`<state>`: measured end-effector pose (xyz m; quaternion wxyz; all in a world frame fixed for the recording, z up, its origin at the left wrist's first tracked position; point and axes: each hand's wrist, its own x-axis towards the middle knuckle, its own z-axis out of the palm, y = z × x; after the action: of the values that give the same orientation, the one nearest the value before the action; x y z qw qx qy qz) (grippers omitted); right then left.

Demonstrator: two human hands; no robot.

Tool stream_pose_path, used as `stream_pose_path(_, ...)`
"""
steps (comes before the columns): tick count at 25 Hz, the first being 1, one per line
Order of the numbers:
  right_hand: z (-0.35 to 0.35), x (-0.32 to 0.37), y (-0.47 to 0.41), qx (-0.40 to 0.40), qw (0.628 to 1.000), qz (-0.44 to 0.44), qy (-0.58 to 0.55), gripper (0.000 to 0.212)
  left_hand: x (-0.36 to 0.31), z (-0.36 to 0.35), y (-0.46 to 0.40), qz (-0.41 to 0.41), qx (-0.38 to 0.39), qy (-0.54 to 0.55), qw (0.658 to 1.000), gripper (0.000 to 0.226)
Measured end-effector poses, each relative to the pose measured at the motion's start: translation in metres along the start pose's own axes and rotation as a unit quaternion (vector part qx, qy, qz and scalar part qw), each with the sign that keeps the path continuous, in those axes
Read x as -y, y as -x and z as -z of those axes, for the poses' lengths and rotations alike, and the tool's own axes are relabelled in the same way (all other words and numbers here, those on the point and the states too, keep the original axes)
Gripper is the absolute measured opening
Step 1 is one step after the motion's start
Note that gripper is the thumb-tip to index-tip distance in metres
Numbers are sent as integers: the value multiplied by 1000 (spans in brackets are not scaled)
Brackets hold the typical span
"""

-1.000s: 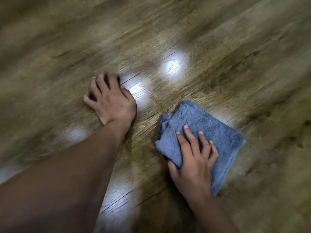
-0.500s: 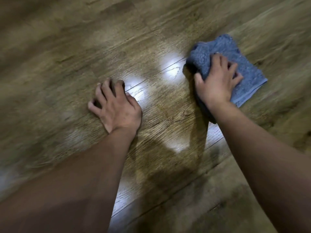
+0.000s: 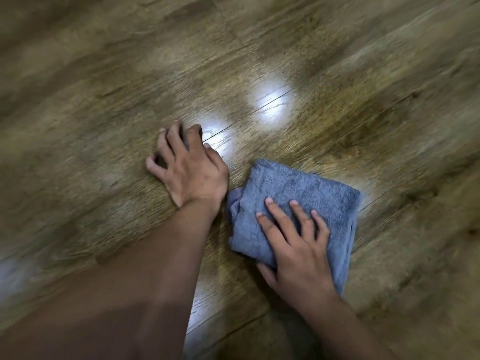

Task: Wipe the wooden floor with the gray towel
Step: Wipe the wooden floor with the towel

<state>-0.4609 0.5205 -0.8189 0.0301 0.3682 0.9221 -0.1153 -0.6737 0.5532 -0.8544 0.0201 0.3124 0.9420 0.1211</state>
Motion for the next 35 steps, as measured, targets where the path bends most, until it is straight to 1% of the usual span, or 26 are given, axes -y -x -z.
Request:
stream_pose_path(3, 9, -12, -39, -10, 1000, 1, 3, 80, 0, 2, 0, 1, 8, 8, 1000, 42)
stream_pose_path(5, 18, -23, -94, -28, 999, -33, 3, 80, 1, 3, 0, 4, 9, 11, 1000, 40)
stream_pose_path(8, 32, -39, -186, -54, 993, -103, 10, 71, 1, 4, 0, 8, 13, 12, 1000, 39)
stream_pose_path(10, 36, -41, -219, -62, 990, -125, 17, 68, 1, 4, -1, 11, 13, 10, 1000, 39)
stream_pose_path(11, 35, -38, -220, -63, 990, -125, 20, 68, 1, 5, -1, 12, 13, 10, 1000, 39)
stream_pose_path(14, 28, -26, -173, -51, 995, -87, 16, 73, 0, 5, -1, 11, 19, 13, 1000, 38)
stream_pose_path(16, 20, -12, -117, -36, 997, -73, 3, 75, 1, 4, -2, 11, 21, 19, 1000, 37)
stream_pose_path(19, 2, 6, -15, -22, 997, -67, -10, 72, 4, 3, -2, 10, 13, 25, 1000, 39)
stream_pose_path(22, -1, -15, 56, 3, 1000, -7, -1, 70, 2, 1, -3, 6, 4, 28, 1000, 40)
stream_pose_path(23, 3, -30, 60, 8, 1000, -3, 1, 70, 2, 1, -3, 8, 2, 28, 1000, 40)
stream_pose_path(24, 8, -47, 55, 8, 1000, -20, 1, 70, 3, 0, -3, 10, 2, 27, 1000, 40)
stream_pose_path(26, 18, -81, 19, -25, 995, -96, -5, 70, 3, -1, -2, 9, 4, 25, 1000, 39)
stream_pose_path(28, 30, -112, -46, -59, 979, -194, -15, 72, 2, -1, -2, 6, 2, 22, 1000, 38)
stream_pose_path(30, 39, -127, -119, -91, 959, -267, -16, 72, 1, -2, -2, 5, 1, 19, 1000, 38)
stream_pose_path(32, 44, -121, -179, -112, 948, -299, -10, 67, 1, -3, -1, 3, 5, 14, 1000, 38)
stream_pose_path(33, 44, -109, -198, -114, 946, -302, -11, 66, 1, -3, -1, 3, 5, 12, 1000, 37)
stream_pose_path(34, 42, -93, -208, -112, 951, -287, -8, 66, 2, -3, -1, 5, 4, 11, 1000, 37)
stream_pose_path(35, 39, -75, -209, -104, 962, -251, -1, 68, 2, -2, -1, 7, 2, 13, 1000, 37)
